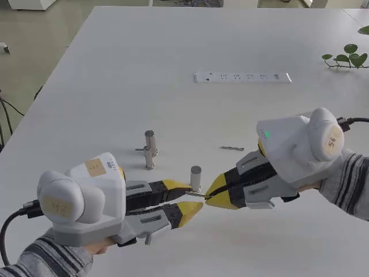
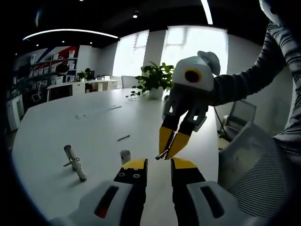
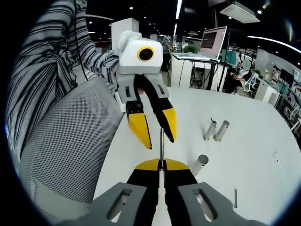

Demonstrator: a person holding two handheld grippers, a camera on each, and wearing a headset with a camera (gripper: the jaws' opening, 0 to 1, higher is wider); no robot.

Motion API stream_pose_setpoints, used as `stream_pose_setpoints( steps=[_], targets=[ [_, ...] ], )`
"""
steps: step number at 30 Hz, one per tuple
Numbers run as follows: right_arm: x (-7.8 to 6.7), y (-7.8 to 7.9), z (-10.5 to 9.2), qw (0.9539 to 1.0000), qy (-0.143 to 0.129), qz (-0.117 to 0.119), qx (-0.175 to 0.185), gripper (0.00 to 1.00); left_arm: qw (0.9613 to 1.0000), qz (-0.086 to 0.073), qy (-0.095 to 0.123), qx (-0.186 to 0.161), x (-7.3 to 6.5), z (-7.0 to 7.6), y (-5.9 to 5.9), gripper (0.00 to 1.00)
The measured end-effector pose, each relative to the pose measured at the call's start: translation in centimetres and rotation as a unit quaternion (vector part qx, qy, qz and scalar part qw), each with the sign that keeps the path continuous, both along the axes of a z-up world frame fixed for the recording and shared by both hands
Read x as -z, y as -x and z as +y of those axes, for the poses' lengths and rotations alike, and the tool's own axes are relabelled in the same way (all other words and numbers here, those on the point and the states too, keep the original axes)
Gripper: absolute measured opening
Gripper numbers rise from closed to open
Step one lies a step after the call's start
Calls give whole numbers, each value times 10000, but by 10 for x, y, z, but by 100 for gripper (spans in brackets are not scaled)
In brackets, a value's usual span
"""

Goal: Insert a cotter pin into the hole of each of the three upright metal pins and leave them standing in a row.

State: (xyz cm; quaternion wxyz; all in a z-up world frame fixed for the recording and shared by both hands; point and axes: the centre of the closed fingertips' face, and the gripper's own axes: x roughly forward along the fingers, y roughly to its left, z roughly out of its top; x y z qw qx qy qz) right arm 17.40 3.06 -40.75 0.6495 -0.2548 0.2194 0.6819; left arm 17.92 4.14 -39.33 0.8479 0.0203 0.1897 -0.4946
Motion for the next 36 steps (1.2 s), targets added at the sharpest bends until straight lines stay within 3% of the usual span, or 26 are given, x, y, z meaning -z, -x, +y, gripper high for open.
stream_pose_setpoints(
  steps=[6,13,26,30,36],
  targets=[
    [6,-16,-8,9995,140,-128,261,0,9989,-102,-161,-431,8,8,-15,25],
    [17,-37,-19,9978,367,-221,500,0,9957,-180,-349,-843,20,11,-28,25],
    [42,-58,-35,9921,985,-348,691,0,9887,14,-613,-1370,51,5,-50,22],
    [45,-66,-35,9921,1001,-304,698,0,9876,-13,-690,-1413,56,0,-56,22],
    [48,-68,-33,9916,1056,-339,671,0,9847,71,-733,-1577,64,-2,-67,22]
  ],
)
